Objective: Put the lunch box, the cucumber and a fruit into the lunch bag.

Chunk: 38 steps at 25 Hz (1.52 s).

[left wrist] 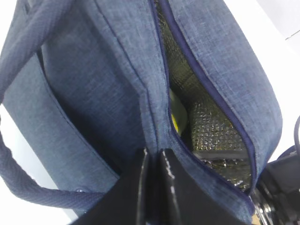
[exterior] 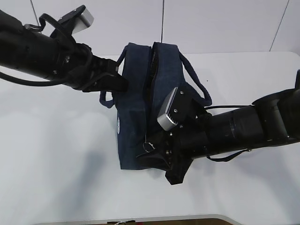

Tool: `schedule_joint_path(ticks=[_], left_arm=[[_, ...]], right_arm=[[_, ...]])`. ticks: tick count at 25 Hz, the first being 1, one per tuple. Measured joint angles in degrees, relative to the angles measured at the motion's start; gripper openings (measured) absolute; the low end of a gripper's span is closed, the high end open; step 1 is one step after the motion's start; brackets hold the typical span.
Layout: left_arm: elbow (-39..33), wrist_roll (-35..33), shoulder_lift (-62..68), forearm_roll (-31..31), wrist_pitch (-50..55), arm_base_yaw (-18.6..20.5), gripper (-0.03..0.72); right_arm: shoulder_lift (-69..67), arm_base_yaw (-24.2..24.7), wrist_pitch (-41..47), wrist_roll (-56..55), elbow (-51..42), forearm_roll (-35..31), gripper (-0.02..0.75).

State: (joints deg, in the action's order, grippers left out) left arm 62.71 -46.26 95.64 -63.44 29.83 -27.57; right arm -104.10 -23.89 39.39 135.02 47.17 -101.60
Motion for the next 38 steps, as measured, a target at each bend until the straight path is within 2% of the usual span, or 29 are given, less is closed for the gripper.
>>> schedule_joint_path(ticks=[6, 12, 14, 28, 30, 33, 38], left_arm=[[0.0, 0.0, 0.0, 0.0, 0.0, 0.0, 0.003], [0.0, 0.0, 0.0, 0.0, 0.1, 0.0, 0.003], [0.0, 0.0, 0.0, 0.0, 0.1, 0.0, 0.003], [0.0, 0.0, 0.0, 0.0, 0.1, 0.0, 0.003], [0.0, 0.0, 0.0, 0.0, 0.1, 0.0, 0.003], [0.0, 0.0, 0.0, 0.0, 0.1, 0.0, 0.003], [0.0, 0.0, 0.0, 0.0, 0.1, 0.0, 0.003]], right_arm=[[0.0, 0.0, -0.9, 0.0, 0.0, 0.0, 0.369], [0.0, 0.0, -1.4, 0.0, 0.0, 0.0, 0.235], [0.0, 0.0, -1.9, 0.0, 0.0, 0.0, 0.215], [0.0, 0.0, -3.3, 0.0, 0.0, 0.0, 0.19], [0.0, 0.0, -3.3, 0.0, 0.0, 0.0, 0.152], [0.0, 0.0, -3.5, 0.0, 0.0, 0.0, 0.024], [0.0, 0.0, -5.4, -0.5, 0.1, 0.0, 0.005]])
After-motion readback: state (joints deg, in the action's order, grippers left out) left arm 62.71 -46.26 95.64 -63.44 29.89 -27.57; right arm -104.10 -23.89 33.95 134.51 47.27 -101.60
